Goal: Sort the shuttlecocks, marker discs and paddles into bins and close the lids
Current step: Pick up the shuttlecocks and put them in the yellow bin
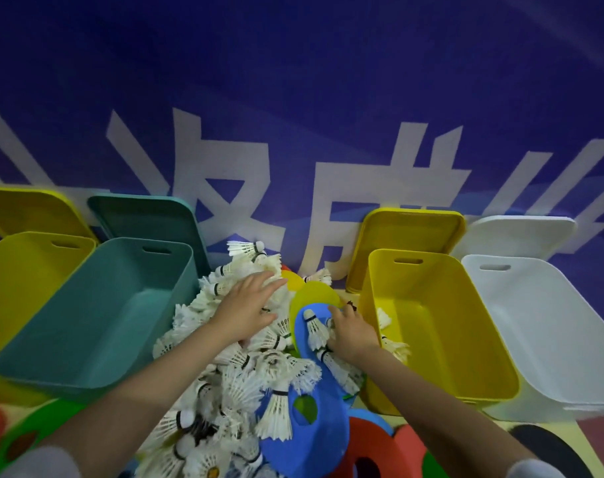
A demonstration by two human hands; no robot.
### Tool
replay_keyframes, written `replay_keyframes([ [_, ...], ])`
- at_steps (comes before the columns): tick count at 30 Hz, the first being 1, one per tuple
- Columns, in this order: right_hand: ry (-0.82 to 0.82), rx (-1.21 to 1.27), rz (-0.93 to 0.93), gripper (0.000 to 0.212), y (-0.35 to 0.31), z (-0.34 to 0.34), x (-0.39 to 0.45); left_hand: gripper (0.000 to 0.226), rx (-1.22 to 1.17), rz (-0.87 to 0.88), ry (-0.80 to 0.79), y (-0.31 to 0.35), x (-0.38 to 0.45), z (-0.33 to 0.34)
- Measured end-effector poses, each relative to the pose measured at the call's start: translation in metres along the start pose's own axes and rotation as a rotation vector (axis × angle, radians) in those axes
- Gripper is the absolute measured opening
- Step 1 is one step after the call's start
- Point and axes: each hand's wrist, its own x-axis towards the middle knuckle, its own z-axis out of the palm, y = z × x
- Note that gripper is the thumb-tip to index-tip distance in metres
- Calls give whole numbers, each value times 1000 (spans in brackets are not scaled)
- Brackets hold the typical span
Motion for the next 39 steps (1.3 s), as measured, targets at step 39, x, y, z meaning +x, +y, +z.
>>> replay_keyframes([
  [39, 79, 972, 543, 54, 181, -10, -26, 25, -830, -335, 205, 142, 17, 5],
])
